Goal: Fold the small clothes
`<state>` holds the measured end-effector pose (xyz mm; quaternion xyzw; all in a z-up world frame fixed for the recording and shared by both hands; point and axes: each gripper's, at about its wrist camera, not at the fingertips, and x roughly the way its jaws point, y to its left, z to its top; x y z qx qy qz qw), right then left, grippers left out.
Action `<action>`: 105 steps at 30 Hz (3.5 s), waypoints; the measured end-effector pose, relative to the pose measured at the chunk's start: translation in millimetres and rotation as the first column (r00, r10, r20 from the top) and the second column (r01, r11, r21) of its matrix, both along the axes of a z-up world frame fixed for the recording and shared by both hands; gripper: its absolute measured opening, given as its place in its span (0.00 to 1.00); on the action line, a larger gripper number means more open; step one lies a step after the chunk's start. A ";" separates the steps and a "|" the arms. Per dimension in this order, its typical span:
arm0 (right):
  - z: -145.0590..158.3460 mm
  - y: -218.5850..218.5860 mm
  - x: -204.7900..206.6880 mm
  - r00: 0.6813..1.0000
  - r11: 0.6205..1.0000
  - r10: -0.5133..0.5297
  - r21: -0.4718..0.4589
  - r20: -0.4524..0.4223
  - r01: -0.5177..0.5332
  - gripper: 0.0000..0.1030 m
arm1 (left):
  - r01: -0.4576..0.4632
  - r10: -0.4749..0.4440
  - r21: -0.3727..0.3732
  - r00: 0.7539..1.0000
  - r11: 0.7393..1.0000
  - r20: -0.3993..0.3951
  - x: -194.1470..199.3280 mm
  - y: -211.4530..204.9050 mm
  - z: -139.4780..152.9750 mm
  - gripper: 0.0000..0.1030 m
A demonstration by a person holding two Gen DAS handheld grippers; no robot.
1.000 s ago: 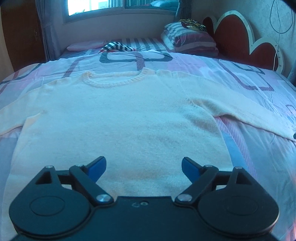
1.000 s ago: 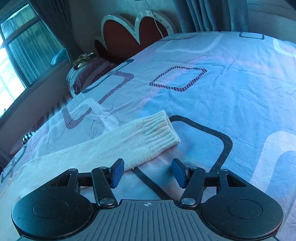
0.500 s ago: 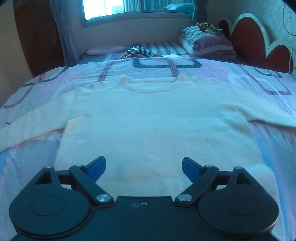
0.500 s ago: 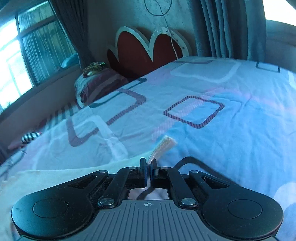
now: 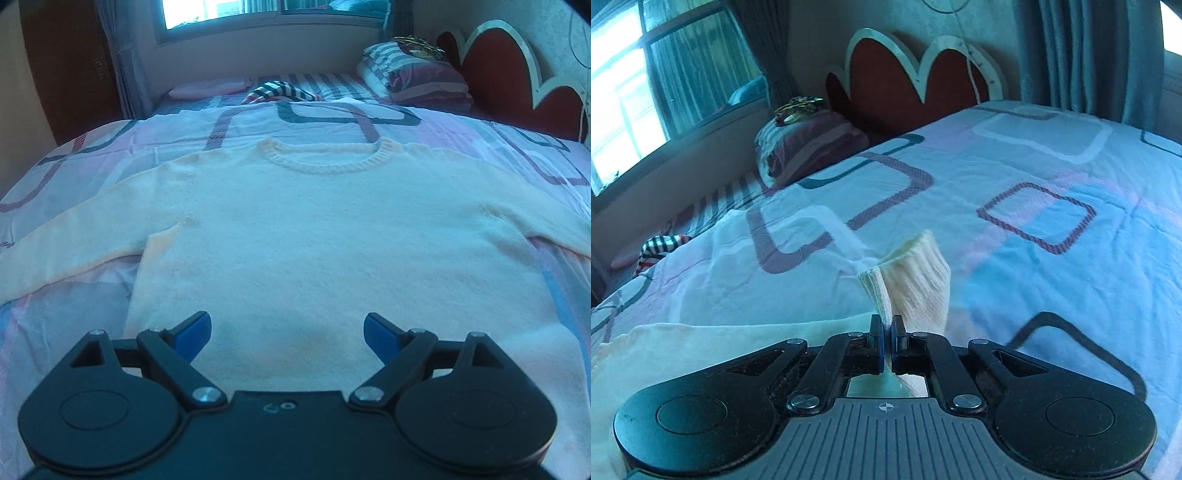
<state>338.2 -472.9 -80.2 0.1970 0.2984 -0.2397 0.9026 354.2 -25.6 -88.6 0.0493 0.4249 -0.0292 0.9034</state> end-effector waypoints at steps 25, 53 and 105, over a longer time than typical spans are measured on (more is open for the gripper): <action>-38.1 331.3 123.9 0.800 0.799 0.600 -0.032 -0.017 -0.600 0.02 | -0.179 0.180 -0.084 0.984 0.980 0.000 31.2 117.5 1.9 0.86; -6.4 147.1 5.1 0.998 0.998 0.051 0.045 0.039 -0.053 0.31 | 0.023 -0.043 -0.388 0.998 0.922 -0.042 140.1 1.2 -30.8 0.03; -22.5 236.4 79.2 0.875 0.872 0.479 0.076 0.066 -0.483 0.11 | 0.026 -0.003 -0.118 0.981 0.993 0.193 111.1 36.7 -4.4 0.59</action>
